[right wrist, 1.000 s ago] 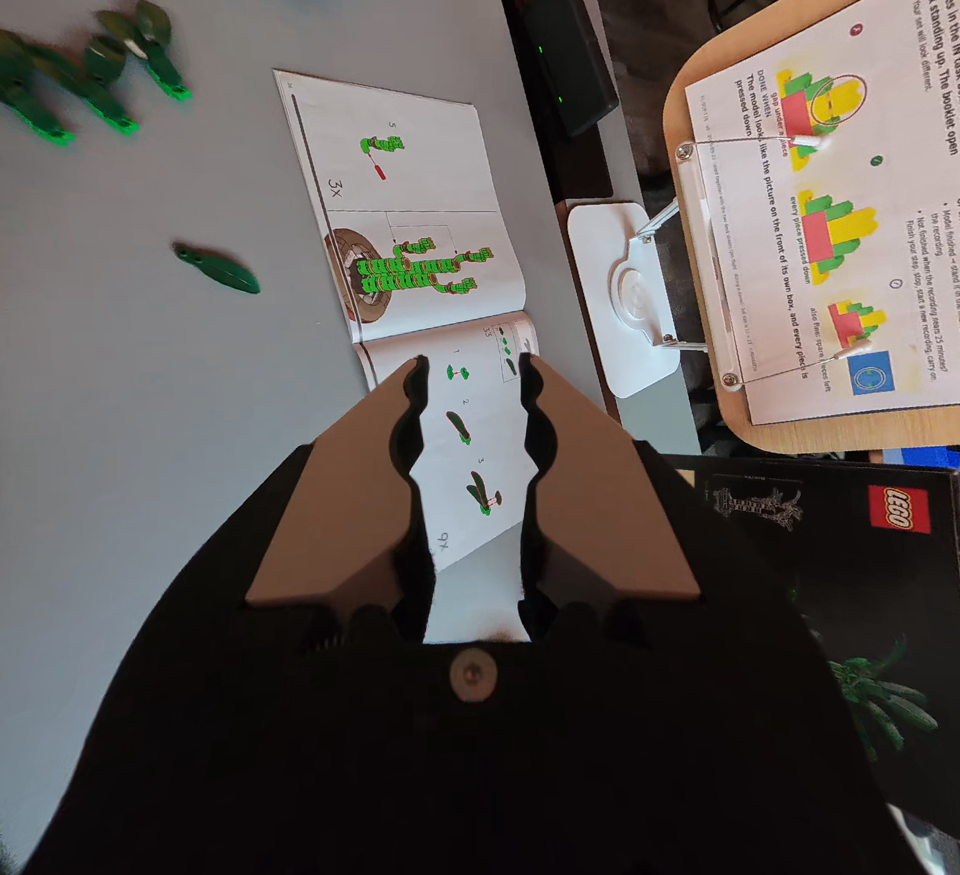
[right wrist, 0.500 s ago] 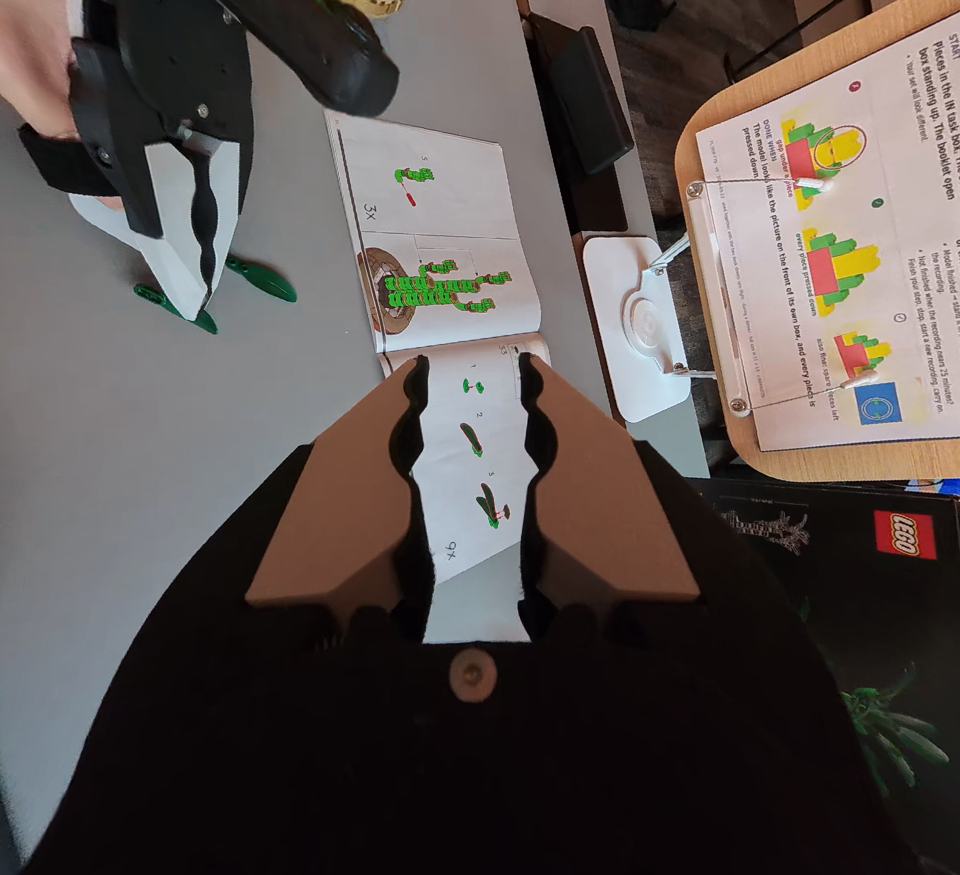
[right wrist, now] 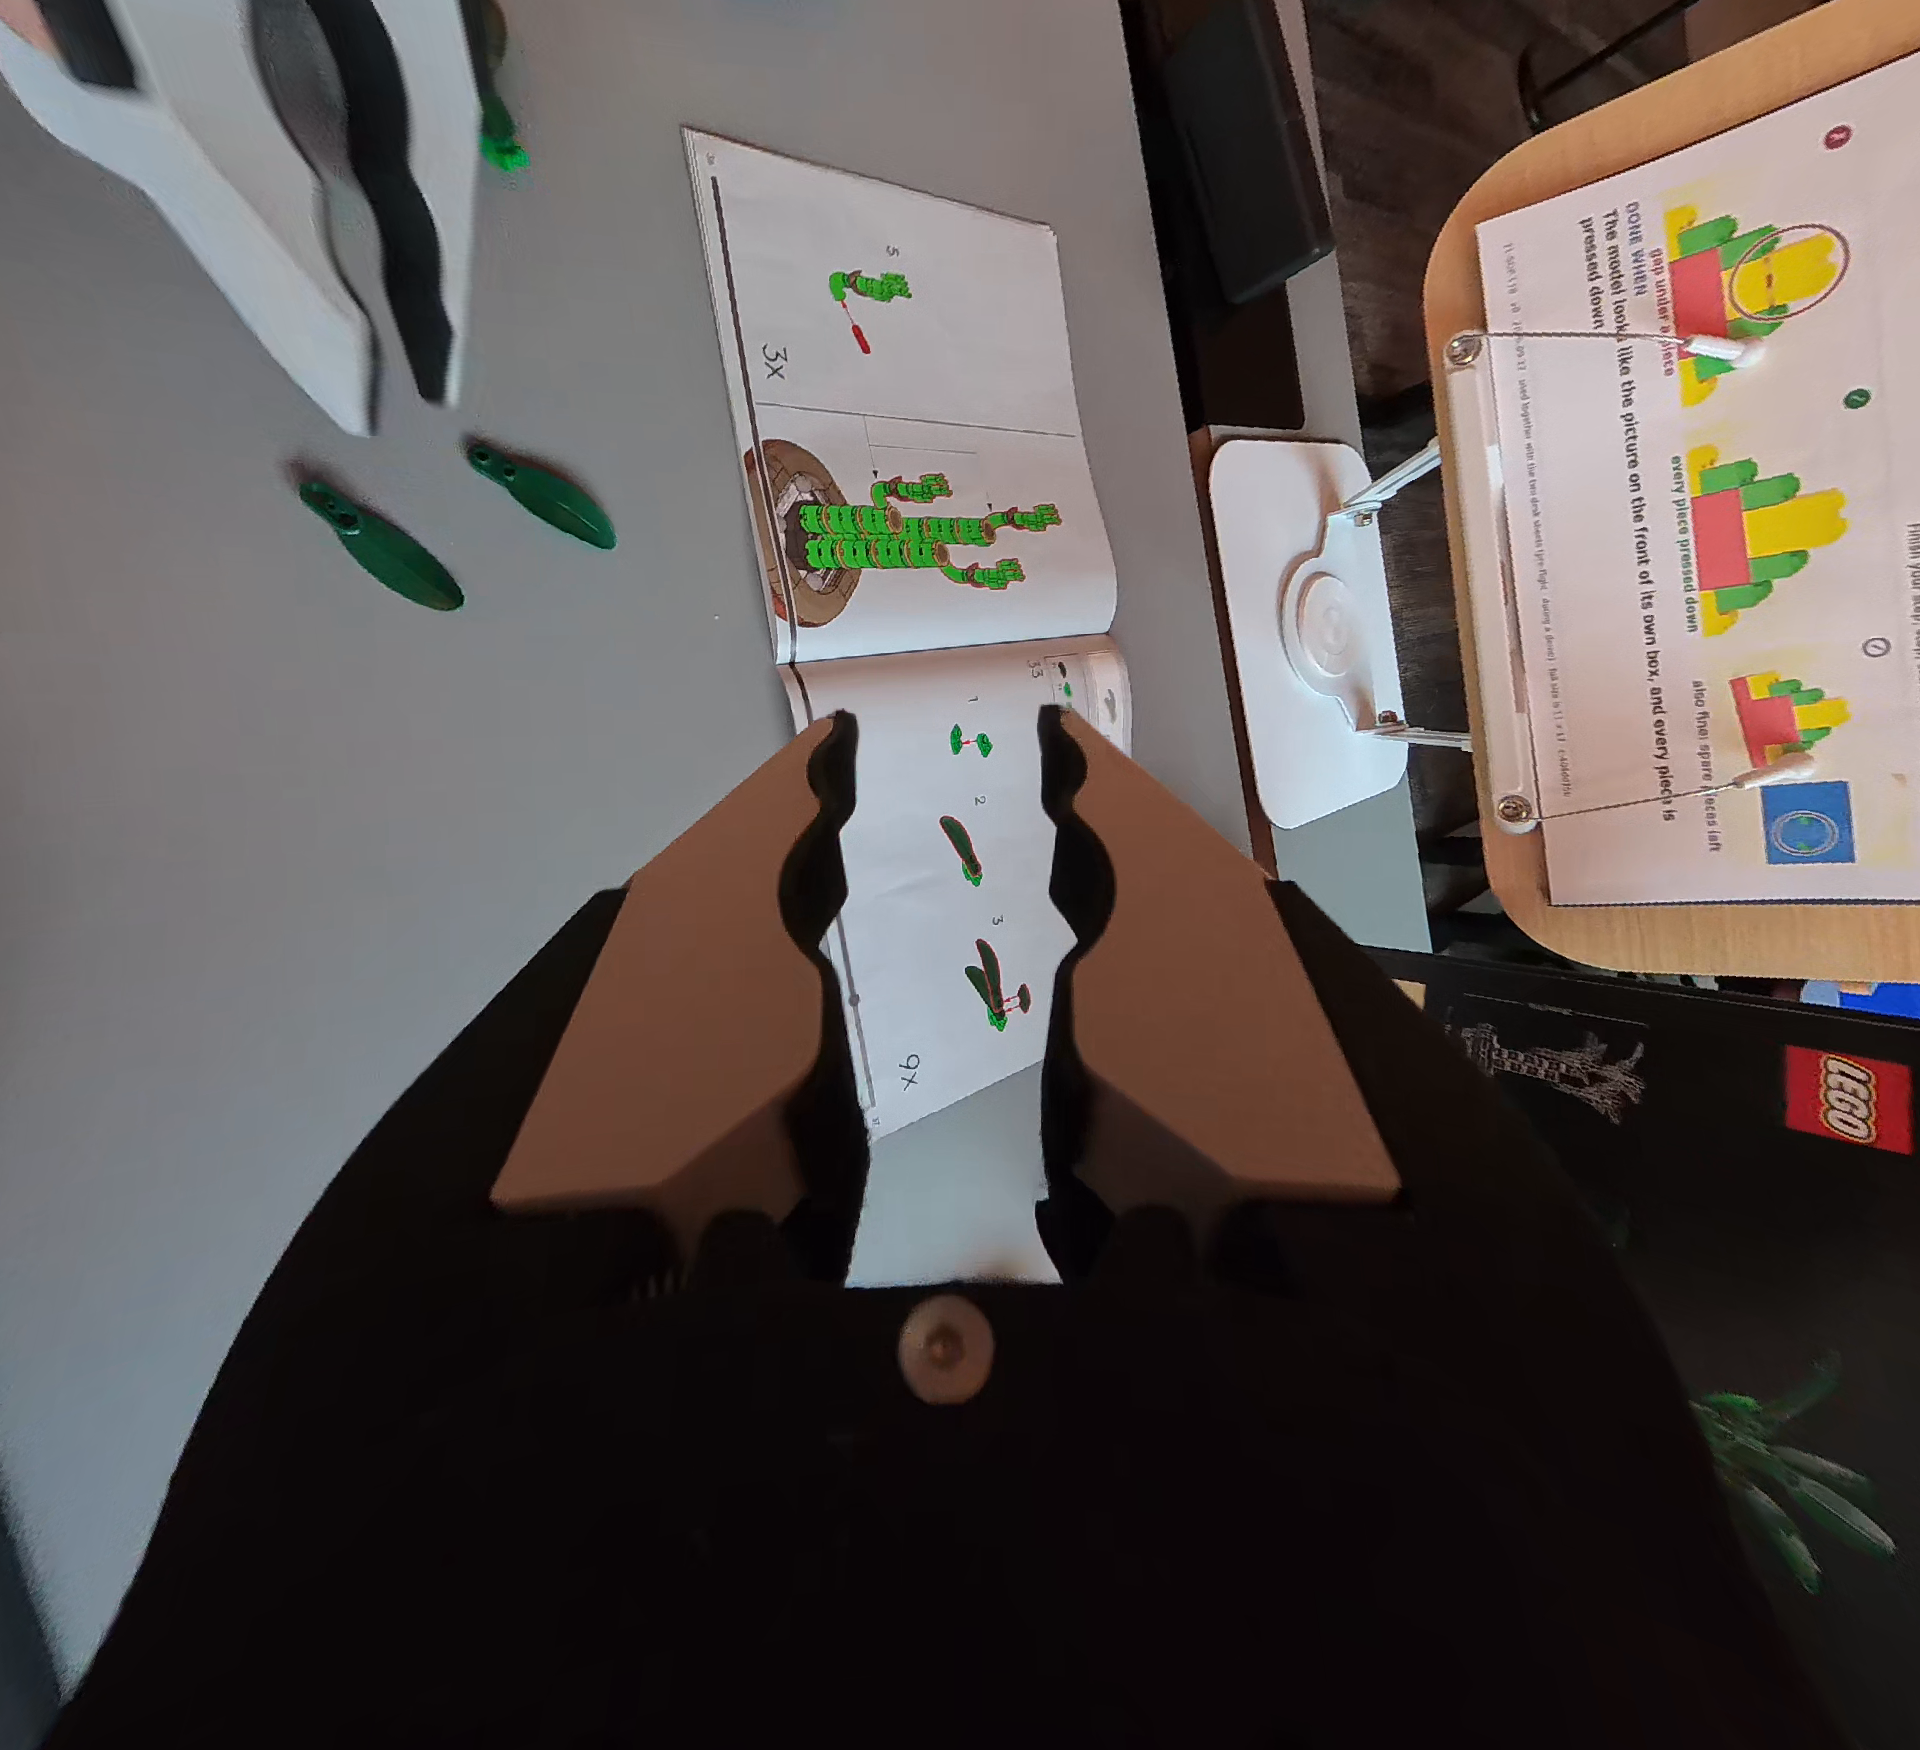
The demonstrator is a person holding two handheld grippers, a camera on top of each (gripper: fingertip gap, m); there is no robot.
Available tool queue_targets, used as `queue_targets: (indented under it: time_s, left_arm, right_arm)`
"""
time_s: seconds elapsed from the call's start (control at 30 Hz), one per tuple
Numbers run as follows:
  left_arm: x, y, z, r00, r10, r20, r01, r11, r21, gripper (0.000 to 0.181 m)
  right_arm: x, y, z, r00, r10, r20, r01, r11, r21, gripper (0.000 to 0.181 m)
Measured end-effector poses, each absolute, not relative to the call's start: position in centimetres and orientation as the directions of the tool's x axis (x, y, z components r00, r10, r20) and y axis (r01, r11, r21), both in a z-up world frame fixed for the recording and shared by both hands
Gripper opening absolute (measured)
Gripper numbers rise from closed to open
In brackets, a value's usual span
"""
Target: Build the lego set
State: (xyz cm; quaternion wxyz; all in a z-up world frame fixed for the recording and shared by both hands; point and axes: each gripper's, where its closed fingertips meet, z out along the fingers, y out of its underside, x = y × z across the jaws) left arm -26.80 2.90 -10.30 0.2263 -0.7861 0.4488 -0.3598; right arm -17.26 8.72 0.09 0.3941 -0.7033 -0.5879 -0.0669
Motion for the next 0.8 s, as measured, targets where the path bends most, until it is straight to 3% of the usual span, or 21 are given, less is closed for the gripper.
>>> queue_targets:
  time_s: [0.03, 0.3, 0.57, 0.73, 0.8]
  left_arm:
    - [-27.4, 2.5, -10.0, 0.337, -0.885, 0.320, -0.548, -0.461, -0.698, 0.019]
    - [-27.8, 1.6, -14.2, 0.393, -0.918, -0.052, -0.694, -0.258, -0.672, 0.023]
    - [-26.9, 0.9, -16.4, 0.353, -0.935, -0.039, -0.755, -0.260, -0.602, 0.024]
    - [-26.5, 1.2, -16.1, 0.368, -0.928, -0.057, -0.723, -0.247, -0.645, 0.006]
    - [-26.3, 1.7, -14.2, 0.421, -0.907, 0.014, -0.615, -0.297, -0.730, 0.006]
  right_arm:
    - [-17.2, 8.8, -0.1, 0.301, 0.776, 0.554, 0.881, -0.003, -0.474, 0.035]
    - [-16.8, 9.3, -0.7, 0.310, 0.781, 0.542, 0.883, -0.026, -0.468, 0.035]
    - [-16.5, 9.3, -1.1, 0.303, 0.785, 0.540, 0.889, -0.030, -0.457, 0.035]
    - [-16.8, 9.5, -1.1, 0.308, 0.790, 0.530, 0.879, -0.023, -0.476, 0.035]
    - [-17.7, 9.6, -0.7, 0.318, 0.798, 0.512, 0.852, -0.003, -0.523, 0.035]
